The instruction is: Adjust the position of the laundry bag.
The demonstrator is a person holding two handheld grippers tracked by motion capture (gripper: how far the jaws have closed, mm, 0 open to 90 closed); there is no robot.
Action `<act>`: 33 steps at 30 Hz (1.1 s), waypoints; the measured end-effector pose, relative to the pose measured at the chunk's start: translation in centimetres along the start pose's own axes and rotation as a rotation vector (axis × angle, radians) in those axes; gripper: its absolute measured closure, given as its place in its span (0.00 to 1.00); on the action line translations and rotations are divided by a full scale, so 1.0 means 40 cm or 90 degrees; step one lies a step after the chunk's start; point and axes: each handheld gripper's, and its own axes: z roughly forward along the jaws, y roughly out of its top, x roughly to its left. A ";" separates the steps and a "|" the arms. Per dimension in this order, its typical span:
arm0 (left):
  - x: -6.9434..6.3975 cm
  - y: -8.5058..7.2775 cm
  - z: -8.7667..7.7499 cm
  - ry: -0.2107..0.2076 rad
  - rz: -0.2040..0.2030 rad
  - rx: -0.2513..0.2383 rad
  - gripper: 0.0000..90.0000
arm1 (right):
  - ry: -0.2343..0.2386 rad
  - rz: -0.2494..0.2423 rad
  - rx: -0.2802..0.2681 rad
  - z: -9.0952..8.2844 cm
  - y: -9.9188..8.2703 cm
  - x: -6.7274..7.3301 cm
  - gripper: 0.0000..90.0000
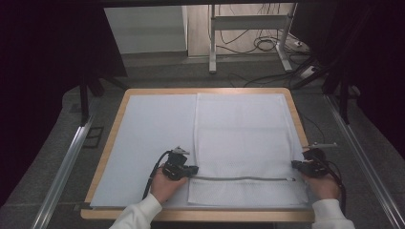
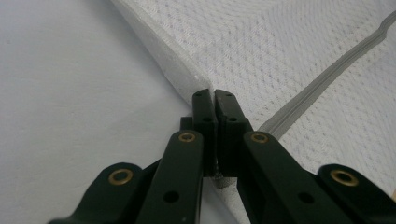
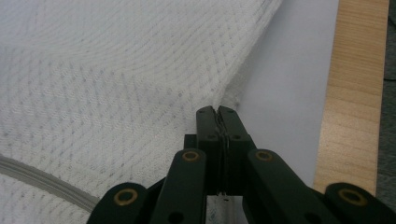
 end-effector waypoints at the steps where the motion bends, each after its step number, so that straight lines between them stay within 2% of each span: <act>1: 0.000 0.000 0.000 -0.001 0.000 0.000 0.99 | 0.003 0.001 -0.002 -0.001 -0.001 -0.002 0.97; 18: 0.015 0.001 -0.012 -0.006 -0.002 0.001 0.99 | 0.026 0.010 -0.016 0.001 0.002 0.001 0.98; 33: 0.041 -0.012 -0.042 -0.003 -0.013 -0.005 0.99 | 0.042 0.004 -0.023 0.012 0.014 0.027 0.98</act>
